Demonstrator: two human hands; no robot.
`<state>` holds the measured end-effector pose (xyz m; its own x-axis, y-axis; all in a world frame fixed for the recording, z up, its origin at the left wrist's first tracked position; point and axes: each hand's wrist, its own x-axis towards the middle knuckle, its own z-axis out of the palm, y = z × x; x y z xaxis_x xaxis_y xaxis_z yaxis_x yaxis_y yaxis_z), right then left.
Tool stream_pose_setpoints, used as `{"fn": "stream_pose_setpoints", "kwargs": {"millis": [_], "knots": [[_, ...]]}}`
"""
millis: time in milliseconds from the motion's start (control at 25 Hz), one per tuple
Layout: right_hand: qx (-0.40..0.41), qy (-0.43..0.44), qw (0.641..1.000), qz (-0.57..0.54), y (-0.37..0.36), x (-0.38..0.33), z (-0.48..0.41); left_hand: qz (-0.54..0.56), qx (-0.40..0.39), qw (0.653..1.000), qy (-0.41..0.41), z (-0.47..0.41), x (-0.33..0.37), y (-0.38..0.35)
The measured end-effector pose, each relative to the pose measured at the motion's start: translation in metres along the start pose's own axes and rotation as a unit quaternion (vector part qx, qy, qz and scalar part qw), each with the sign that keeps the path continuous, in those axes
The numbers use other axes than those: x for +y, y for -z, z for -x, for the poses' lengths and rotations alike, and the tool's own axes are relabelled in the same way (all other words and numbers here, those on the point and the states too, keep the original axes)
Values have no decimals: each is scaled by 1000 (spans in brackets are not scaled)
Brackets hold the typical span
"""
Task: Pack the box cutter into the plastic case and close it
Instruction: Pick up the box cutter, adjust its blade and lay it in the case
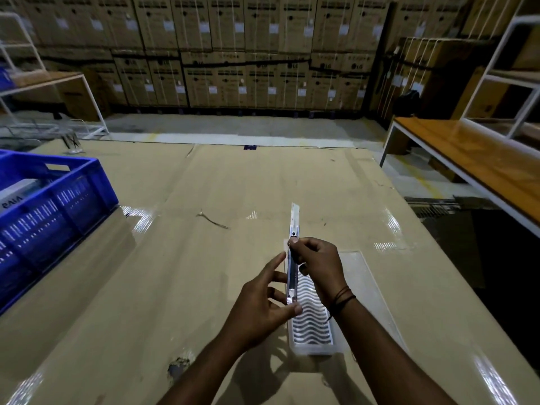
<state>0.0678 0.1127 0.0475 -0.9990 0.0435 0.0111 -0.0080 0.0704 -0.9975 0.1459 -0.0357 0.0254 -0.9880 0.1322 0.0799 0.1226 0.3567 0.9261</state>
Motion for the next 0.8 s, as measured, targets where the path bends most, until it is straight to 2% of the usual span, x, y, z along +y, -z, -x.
{"fn": "stream_pose_setpoints", "kwargs": {"millis": [200,800], "knots": [[-5,11,1000,-4,1,-5,1,-42,-17,998,-32,-2,11,2],[-20,58,997,-39,10,-14,15,-3,12,998,-64,-12,20,-4]]}}
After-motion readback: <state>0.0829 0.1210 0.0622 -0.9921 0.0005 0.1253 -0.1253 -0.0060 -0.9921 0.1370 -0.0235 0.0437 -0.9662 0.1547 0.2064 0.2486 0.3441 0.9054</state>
